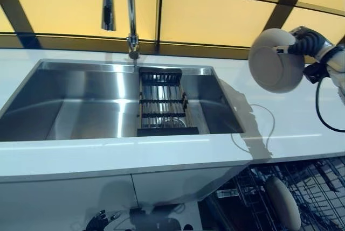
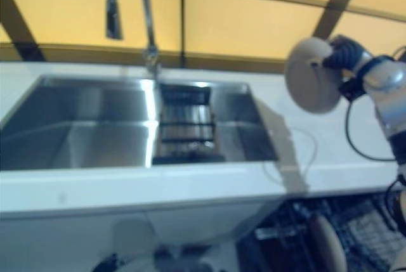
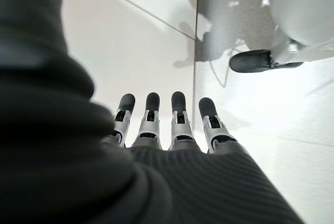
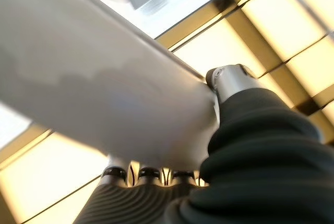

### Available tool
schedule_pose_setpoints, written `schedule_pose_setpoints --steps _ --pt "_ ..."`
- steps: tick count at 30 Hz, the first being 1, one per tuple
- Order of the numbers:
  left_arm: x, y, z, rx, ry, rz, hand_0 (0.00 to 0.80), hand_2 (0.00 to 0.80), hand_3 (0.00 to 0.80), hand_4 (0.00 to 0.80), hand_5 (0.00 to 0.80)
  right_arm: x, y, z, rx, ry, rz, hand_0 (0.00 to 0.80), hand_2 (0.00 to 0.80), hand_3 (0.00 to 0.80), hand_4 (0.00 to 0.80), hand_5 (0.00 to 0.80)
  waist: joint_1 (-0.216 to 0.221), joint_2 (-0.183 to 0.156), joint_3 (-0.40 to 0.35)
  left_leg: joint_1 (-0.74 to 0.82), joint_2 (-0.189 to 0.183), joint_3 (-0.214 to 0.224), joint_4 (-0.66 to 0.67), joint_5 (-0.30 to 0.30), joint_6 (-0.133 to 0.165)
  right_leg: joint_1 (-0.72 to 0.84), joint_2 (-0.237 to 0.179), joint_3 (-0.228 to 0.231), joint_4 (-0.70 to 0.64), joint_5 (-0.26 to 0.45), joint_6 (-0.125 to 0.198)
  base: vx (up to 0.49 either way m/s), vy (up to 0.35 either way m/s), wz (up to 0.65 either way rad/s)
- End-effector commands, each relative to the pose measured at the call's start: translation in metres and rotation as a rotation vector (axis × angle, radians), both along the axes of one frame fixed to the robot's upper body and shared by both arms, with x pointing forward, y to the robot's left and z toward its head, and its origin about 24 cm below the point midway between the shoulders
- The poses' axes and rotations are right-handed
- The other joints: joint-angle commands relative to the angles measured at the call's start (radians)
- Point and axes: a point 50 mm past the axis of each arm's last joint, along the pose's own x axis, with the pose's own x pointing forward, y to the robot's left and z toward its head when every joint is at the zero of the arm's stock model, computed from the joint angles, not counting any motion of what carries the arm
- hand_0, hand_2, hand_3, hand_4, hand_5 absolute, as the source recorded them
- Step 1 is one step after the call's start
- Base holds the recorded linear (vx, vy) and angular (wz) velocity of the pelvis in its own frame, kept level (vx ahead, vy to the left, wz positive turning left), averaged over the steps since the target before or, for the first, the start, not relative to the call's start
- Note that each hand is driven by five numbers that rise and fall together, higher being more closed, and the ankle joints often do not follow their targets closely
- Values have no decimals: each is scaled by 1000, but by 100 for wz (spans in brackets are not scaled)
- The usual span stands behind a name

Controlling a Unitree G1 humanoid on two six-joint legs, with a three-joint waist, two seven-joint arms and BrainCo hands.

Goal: Take plates into dishwasher

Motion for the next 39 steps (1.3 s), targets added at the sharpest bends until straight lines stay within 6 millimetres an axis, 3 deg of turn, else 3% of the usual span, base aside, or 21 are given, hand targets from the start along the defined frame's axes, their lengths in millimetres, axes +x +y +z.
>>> schedule_pose_setpoints --steps 1,11,22,29,39 --pt "15 8 5 38 -21 -82 0 0 0 0 0 -23 -32 40 25 -115 -88 800 800 800 800 800 -8 -35 -1 59 -21 18 -1 -100 57 44 -24 -17 2 -24 91 20 -34 -20" --pt "9 13 6 44 6 -118 0 0 0 0 0 -68 -82 35 2 -60 -215 800 800 800 800 800 -96 -41 -9 81 -9 88 -1 -110 61 13 3 58 2 -7 98 5 -46 -21" --pt "21 21 11 56 -3 -112 0 0 0 0 0 -93 -100 12 -25 49 -214 800 800 800 800 800 -178 -25 -3 91 1 168 2 -122 65 -37 23 112 2 12 106 -18 -46 -26" --pt "30 19 13 49 -16 -126 0 0 0 0 0 -92 -95 -13 -115 128 -177 800 800 800 800 800 -202 -6 11 82 -2 181 11 -129 70 -64 24 128 3 15 103 -21 -40 -9" --pt "45 15 17 47 -75 -128 0 0 0 0 0 -81 -76 -21 -279 56 -144 800 800 800 800 800 -212 43 71 31 -10 161 29 -131 71 -114 8 133 19 10 101 -52 -18 -3"
